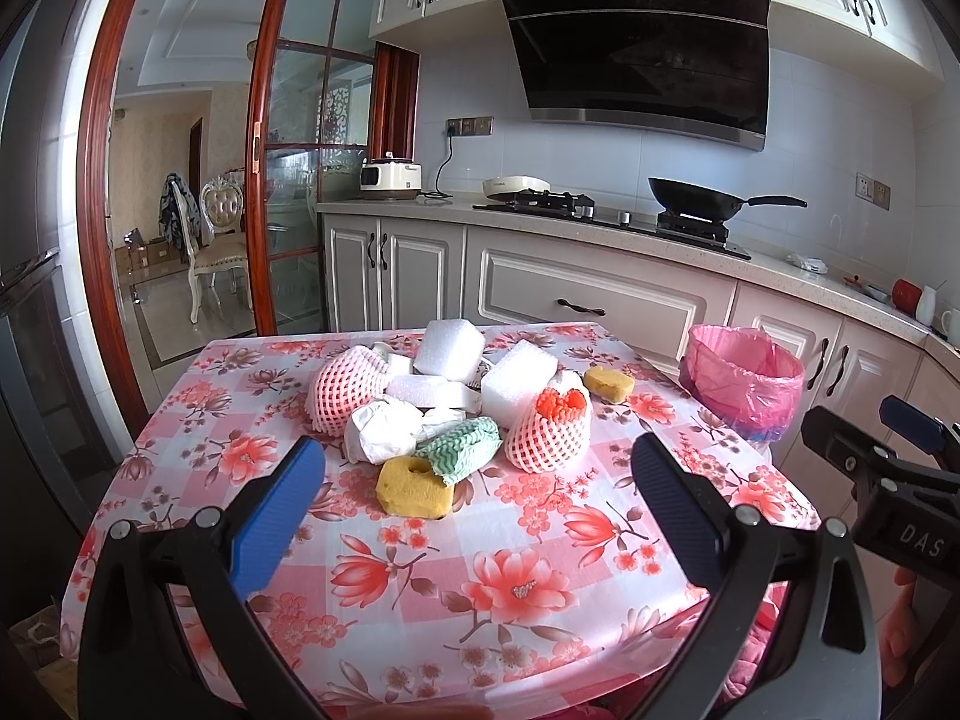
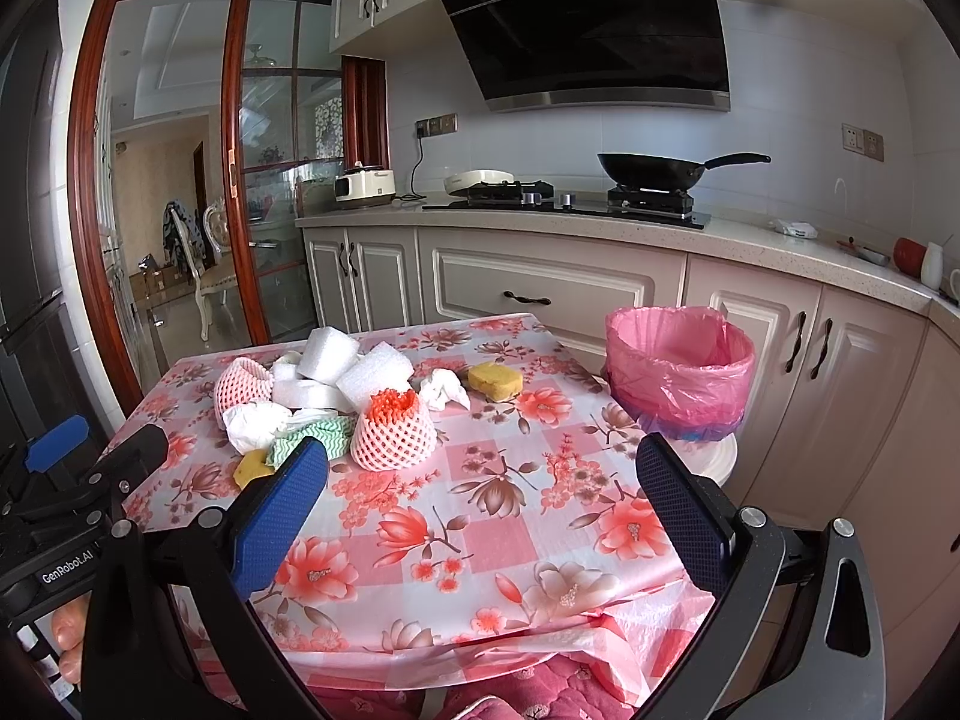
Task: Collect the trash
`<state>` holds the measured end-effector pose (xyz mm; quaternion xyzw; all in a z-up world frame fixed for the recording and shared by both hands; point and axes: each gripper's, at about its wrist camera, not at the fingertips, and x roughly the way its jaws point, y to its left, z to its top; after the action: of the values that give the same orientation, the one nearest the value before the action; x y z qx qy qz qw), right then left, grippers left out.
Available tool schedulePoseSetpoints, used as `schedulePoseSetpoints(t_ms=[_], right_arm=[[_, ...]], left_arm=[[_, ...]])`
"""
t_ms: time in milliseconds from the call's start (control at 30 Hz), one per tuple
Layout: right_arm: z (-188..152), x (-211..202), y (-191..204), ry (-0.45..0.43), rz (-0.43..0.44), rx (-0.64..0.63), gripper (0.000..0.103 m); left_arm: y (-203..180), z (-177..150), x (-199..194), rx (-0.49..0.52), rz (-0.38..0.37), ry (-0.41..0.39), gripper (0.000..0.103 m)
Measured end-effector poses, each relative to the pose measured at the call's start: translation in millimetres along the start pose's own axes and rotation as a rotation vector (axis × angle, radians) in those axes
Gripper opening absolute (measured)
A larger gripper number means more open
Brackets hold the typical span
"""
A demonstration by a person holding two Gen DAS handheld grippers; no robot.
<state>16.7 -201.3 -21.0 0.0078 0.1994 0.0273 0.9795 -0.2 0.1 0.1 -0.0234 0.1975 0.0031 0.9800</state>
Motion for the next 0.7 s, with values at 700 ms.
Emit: schedulePoseSetpoints(t_ms=[700], right_arm=[[-1.5,1.3,-0.3,0.004,0.0,0.005,0.097]], left_arm=[[-4.3,1.7,-3.5,0.007,0.001,-0.007,0.099]])
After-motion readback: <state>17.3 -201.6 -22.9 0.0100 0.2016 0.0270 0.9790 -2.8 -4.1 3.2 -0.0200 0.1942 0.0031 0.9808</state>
